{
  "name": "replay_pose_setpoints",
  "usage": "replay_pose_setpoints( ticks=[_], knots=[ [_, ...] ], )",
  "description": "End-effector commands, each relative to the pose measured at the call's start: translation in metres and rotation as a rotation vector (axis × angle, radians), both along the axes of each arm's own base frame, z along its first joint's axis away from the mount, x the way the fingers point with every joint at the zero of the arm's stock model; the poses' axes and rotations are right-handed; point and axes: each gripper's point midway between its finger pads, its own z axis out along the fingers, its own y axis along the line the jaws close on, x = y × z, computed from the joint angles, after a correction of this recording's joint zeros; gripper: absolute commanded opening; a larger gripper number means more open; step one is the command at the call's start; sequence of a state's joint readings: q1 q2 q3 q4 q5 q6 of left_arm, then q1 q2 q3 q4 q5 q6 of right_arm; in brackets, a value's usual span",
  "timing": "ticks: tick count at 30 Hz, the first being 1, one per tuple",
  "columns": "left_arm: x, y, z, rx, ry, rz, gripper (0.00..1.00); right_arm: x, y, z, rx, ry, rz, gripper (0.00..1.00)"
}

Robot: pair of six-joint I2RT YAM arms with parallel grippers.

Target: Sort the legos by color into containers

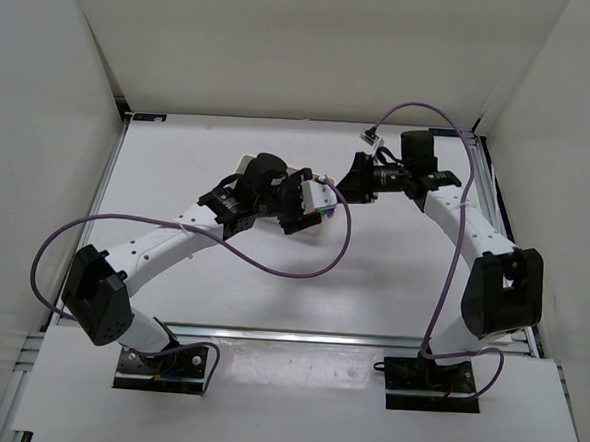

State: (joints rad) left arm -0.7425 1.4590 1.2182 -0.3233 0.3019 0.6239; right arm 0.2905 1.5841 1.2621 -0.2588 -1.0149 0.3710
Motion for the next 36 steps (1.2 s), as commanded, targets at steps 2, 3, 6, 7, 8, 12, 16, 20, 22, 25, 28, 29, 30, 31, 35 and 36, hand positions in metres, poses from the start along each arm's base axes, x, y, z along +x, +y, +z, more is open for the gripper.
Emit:
replay_pose_setpoints(
  ticks=[2, 3, 6, 7, 8, 12, 16, 20, 22, 25, 28, 29, 30, 31, 35, 36],
  knots=[
    [-0.002, 0.002, 0.037, -0.071, -0.08, -0.005, 0.17, 0.004, 0.006, 0.005, 0.028, -0.023, 0.031, 0.63],
    [-0.001, 0.002, 0.038, -0.074, -0.083, -0.001, 0.17, 0.004, 0.006, 0.006, 0.032, -0.022, 0.036, 0.6],
    [0.001, 0.003, 0.04, -0.079, -0.091, 0.008, 0.17, 0.003, 0.009, 0.004, 0.035, -0.016, 0.05, 0.55],
    [0.001, 0.003, 0.04, -0.079, -0.091, 0.008, 0.17, 0.003, 0.009, 0.004, 0.039, -0.015, 0.053, 0.49],
    [0.001, 0.003, 0.04, -0.078, -0.092, 0.014, 0.17, 0.003, 0.011, 0.004, 0.043, -0.017, 0.063, 0.45],
    [0.002, 0.007, 0.038, -0.076, -0.095, 0.028, 0.16, 0.002, 0.012, 0.007, 0.061, -0.028, 0.08, 0.14],
    [0.001, 0.017, 0.032, -0.073, -0.073, 0.061, 0.16, 0.003, 0.009, 0.016, 0.073, -0.062, 0.082, 0.0],
    [0.003, 0.034, 0.028, -0.06, -0.061, 0.112, 0.15, 0.016, -0.004, 0.028, 0.083, -0.107, 0.049, 0.0],
    [0.005, 0.048, 0.024, -0.049, -0.053, 0.155, 0.15, 0.03, -0.012, 0.036, 0.079, -0.142, 0.018, 0.0],
    [0.01, 0.07, 0.018, -0.029, -0.037, 0.219, 0.14, 0.05, -0.015, 0.043, 0.078, -0.169, -0.006, 0.0],
    [0.014, 0.09, 0.023, -0.038, -0.04, 0.281, 0.14, 0.068, -0.007, 0.044, 0.07, -0.179, -0.01, 0.0],
    [0.014, 0.094, 0.024, -0.038, -0.043, 0.299, 0.14, 0.072, 0.001, 0.043, 0.06, -0.186, -0.011, 0.0],
    [0.014, 0.099, 0.028, -0.045, -0.049, 0.319, 0.14, 0.075, 0.008, 0.04, 0.045, -0.185, -0.013, 0.0],
    [0.016, 0.103, 0.03, -0.046, -0.053, 0.34, 0.14, 0.08, 0.013, 0.03, 0.022, -0.167, -0.011, 0.0],
    [0.03, 0.126, 0.043, -0.086, -0.05, 0.45, 0.14, 0.083, 0.06, 0.019, -0.043, -0.147, -0.027, 0.0],
    [0.033, 0.13, 0.043, -0.099, -0.032, 0.473, 0.14, 0.088, 0.066, 0.012, -0.071, -0.139, -0.056, 0.0]
  ],
)
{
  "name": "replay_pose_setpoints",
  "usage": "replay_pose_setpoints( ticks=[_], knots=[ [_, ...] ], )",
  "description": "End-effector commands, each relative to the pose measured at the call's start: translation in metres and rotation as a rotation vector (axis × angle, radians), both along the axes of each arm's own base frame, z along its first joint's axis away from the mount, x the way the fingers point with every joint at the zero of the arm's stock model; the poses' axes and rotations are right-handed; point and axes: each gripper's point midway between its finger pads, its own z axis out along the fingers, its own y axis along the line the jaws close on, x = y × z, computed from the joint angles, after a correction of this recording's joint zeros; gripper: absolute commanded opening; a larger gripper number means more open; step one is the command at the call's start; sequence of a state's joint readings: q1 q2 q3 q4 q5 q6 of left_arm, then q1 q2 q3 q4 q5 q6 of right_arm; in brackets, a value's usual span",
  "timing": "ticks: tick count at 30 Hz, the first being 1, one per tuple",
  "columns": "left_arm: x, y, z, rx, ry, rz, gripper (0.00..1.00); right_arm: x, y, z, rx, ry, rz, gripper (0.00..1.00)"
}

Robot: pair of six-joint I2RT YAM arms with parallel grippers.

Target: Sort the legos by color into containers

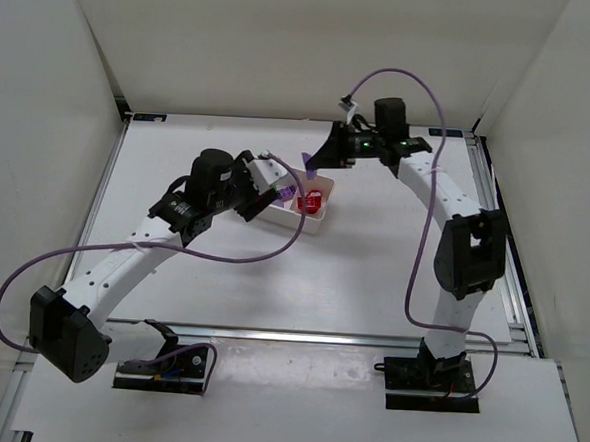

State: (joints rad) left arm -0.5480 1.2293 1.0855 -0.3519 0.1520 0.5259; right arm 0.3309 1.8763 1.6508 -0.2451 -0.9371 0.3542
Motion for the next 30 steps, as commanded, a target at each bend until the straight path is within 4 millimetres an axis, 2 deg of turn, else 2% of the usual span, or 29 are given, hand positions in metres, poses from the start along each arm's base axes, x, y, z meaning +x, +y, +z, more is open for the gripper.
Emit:
replay_pose_setpoints(
  ticks=[1, 3, 4, 6, 12, 15, 17, 19, 22, 24, 27, 30],
  knots=[
    [0.011, 0.023, 0.025, -0.068, -0.016, 0.119, 0.14, 0.003, 0.036, -0.015, -0.077, 0.023, -0.043, 0.0],
    [0.02, 0.038, 0.027, -0.077, -0.012, 0.168, 0.14, 0.004, 0.056, -0.02, -0.115, 0.016, -0.062, 0.0],
    [0.023, 0.042, 0.03, -0.089, -0.011, 0.185, 0.14, 0.005, 0.064, -0.029, -0.125, 0.028, -0.061, 0.0],
    [0.029, 0.053, 0.029, -0.102, 0.007, 0.214, 0.14, 0.011, 0.073, -0.036, -0.147, 0.022, -0.085, 0.0],
    [0.038, 0.071, 0.029, -0.153, 0.053, 0.271, 0.14, 0.028, 0.086, -0.077, -0.22, 0.033, -0.109, 0.0],
    [0.041, 0.076, 0.031, -0.158, 0.049, 0.281, 0.15, 0.033, 0.086, -0.095, -0.263, 0.044, -0.125, 0.05],
    [0.043, 0.076, 0.031, -0.162, 0.052, 0.28, 0.15, 0.033, 0.085, -0.106, -0.289, 0.056, -0.134, 0.15],
    [0.044, 0.076, 0.03, -0.163, 0.054, 0.279, 0.15, 0.033, 0.086, -0.113, -0.3, 0.05, -0.124, 0.21],
    [0.045, 0.075, 0.031, -0.166, 0.054, 0.274, 0.14, 0.035, 0.087, -0.116, -0.307, 0.041, -0.119, 0.5],
    [0.044, 0.071, 0.031, -0.175, 0.063, 0.254, 0.15, 0.036, 0.088, -0.113, -0.305, 0.017, -0.106, 0.62],
    [0.042, 0.065, 0.029, -0.195, 0.083, 0.226, 0.15, 0.032, 0.089, -0.103, -0.283, -0.02, -0.073, 0.72],
    [0.037, 0.057, 0.027, -0.229, 0.119, 0.17, 0.17, 0.021, 0.09, -0.078, -0.216, -0.048, -0.007, 0.74]
  ],
)
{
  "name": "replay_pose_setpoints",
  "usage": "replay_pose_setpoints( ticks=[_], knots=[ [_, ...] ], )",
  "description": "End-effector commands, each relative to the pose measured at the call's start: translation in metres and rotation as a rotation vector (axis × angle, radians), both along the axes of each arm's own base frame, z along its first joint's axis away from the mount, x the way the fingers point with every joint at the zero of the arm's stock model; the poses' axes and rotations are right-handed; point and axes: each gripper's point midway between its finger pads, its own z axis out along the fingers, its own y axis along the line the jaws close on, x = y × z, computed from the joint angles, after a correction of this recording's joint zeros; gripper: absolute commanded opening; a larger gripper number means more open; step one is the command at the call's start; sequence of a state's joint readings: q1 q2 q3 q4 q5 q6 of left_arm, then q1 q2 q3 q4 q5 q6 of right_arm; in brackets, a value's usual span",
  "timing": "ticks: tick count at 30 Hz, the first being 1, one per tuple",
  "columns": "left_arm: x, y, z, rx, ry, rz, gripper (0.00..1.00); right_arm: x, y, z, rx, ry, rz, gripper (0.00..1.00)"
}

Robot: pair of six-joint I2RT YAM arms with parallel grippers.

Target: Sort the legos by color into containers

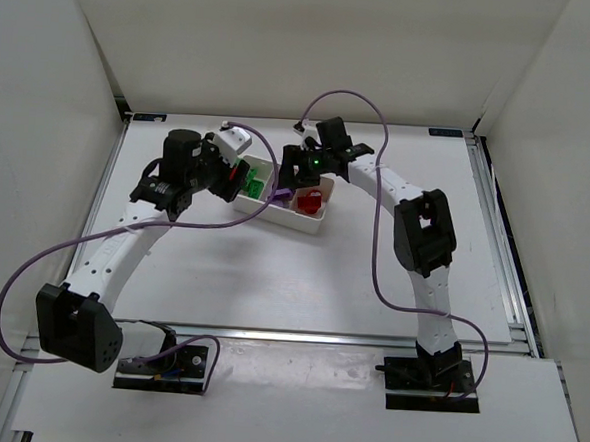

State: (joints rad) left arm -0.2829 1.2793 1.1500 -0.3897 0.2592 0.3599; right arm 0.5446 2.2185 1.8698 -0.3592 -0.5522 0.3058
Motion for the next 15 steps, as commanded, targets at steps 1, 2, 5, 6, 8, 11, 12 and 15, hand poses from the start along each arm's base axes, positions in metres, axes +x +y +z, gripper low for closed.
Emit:
replay_pose_setpoints(
  ticks=[1, 2, 5, 6, 8, 11, 12, 15],
  knots=[
    [-0.006, -0.014, 0.026, -0.088, -0.024, -0.083, 0.17, -0.009, 0.008, 0.072, 0.144, -0.128, 0.107, 0.74],
    [-0.009, -0.018, 0.026, -0.109, -0.014, -0.118, 0.17, -0.014, 0.009, 0.082, 0.18, -0.127, 0.134, 0.74],
    [-0.021, -0.029, 0.024, -0.168, 0.025, -0.207, 0.17, -0.034, 0.008, 0.122, 0.317, -0.121, 0.235, 0.75],
    [-0.023, -0.032, 0.024, -0.181, 0.037, -0.232, 0.17, -0.043, 0.005, 0.132, 0.369, -0.097, 0.294, 0.76],
    [-0.03, -0.04, 0.026, -0.221, 0.068, -0.278, 0.17, -0.054, 0.003, 0.149, 0.43, -0.077, 0.336, 0.77],
    [-0.034, -0.046, 0.026, -0.256, 0.096, -0.318, 0.17, -0.071, -0.003, 0.165, 0.495, -0.043, 0.403, 0.78],
    [-0.034, -0.047, 0.024, -0.263, 0.106, -0.327, 0.17, -0.075, -0.004, 0.165, 0.503, -0.025, 0.416, 0.79],
    [-0.035, -0.05, 0.024, -0.27, 0.11, -0.352, 0.17, -0.084, -0.004, 0.172, 0.519, 0.007, 0.432, 0.81]
  ],
)
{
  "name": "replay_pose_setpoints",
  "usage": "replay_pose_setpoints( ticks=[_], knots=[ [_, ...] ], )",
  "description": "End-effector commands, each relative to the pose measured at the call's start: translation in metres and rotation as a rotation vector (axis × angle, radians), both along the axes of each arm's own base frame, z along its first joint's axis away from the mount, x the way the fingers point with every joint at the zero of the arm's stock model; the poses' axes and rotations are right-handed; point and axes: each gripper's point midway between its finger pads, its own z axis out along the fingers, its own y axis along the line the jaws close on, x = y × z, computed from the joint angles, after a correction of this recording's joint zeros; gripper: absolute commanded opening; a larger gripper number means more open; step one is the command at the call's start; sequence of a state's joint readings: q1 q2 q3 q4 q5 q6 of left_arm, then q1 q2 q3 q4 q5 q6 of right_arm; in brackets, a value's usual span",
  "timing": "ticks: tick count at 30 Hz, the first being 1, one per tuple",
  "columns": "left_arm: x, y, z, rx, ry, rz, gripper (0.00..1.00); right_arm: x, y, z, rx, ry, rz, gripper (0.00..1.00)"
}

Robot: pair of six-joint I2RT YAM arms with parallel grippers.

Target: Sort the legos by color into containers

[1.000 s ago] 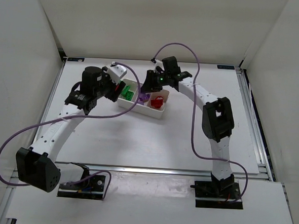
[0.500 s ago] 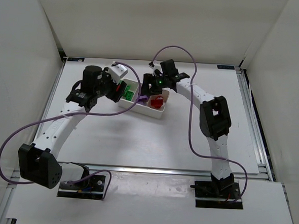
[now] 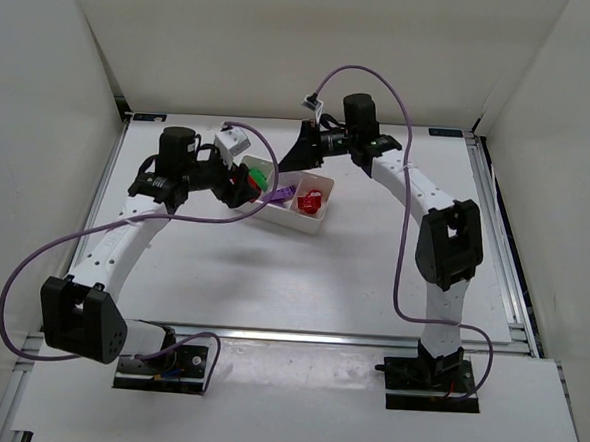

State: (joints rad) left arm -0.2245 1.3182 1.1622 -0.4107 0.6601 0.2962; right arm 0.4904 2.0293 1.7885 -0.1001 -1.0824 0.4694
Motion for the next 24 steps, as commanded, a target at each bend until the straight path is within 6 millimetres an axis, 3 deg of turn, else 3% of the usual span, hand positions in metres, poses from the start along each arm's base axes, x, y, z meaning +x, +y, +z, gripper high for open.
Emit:
replay_pose_setpoints(
  ticks=[1, 13, 24],
  knots=[
    [-0.006, -0.012, 0.025, -0.06, -0.03, -0.081, 0.17, -0.029, 0.0, 0.03, 0.075, 0.016, 0.117, 0.82],
    [0.002, -0.016, 0.026, -0.03, -0.075, -0.089, 0.17, -0.032, 0.015, 0.021, 0.027, 0.1, 0.092, 0.88],
    [-0.001, -0.03, 0.022, 0.011, -0.104, -0.115, 0.16, -0.024, 0.032, 0.017, 0.019, 0.11, 0.085, 0.83]
  ],
)
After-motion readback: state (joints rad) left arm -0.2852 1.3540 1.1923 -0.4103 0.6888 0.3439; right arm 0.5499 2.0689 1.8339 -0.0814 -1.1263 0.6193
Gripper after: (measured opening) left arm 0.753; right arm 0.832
